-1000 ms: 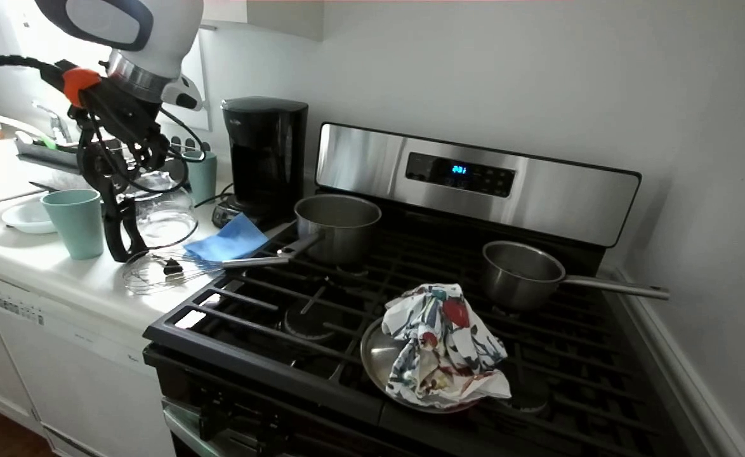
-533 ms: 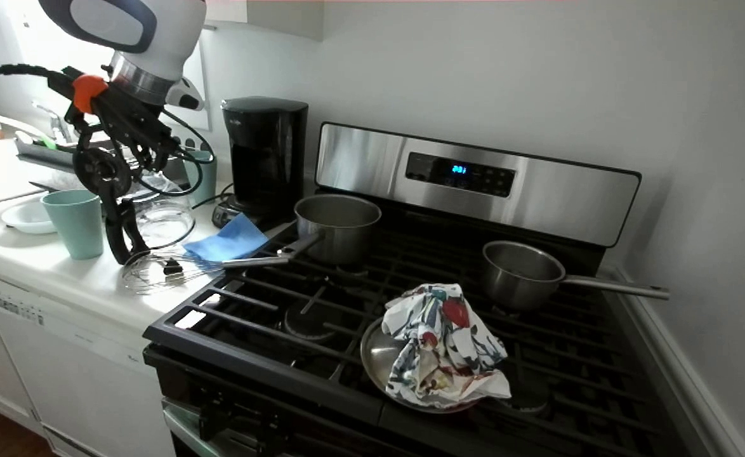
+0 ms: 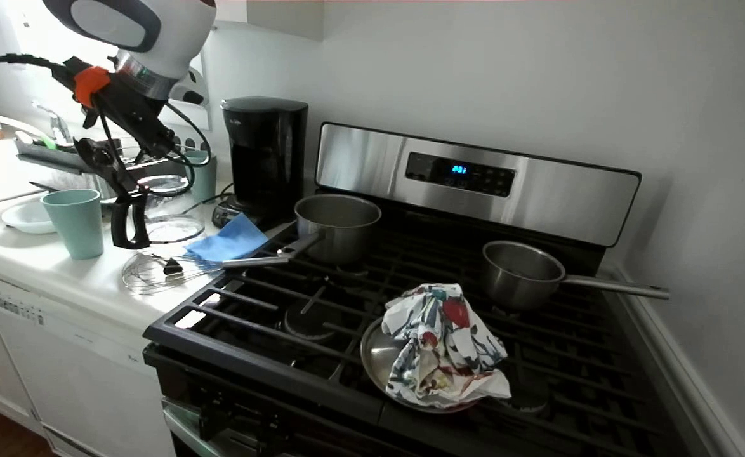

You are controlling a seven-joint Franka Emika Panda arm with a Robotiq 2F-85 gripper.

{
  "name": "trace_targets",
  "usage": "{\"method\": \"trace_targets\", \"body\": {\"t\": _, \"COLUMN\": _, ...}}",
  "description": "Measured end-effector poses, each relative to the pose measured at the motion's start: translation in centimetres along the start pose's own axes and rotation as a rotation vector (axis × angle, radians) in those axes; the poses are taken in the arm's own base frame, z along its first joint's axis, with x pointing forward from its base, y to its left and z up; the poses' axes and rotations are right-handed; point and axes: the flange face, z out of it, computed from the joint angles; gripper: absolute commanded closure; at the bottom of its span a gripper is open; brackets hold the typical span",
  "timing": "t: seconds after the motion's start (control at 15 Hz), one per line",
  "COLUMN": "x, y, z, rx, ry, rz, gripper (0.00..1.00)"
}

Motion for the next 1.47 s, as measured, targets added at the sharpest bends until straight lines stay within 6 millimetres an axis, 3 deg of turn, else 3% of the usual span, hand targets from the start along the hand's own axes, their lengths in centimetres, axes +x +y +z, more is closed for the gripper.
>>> {"method": "trace_targets", "body": {"t": 0.6, "x": -0.5, "y": 0.4, "z": -1.0, "rx": 0.005, "ry": 0.025, "rz": 0.022, "gripper": 0.0}}
{"method": "trace_targets", "body": {"t": 0.93, "x": -2.1, "y": 0.7, "z": -1.9, "rx": -0.031, "ry": -0.005, "rz": 0.023, "gripper": 0.0}}
{"method": "trace_targets", "body": {"t": 1.47, "x": -5.7, "y": 0.8, "z": -0.7, "rx": 0.026, "ry": -0.085, "rz": -0.005, "gripper": 0.0}}
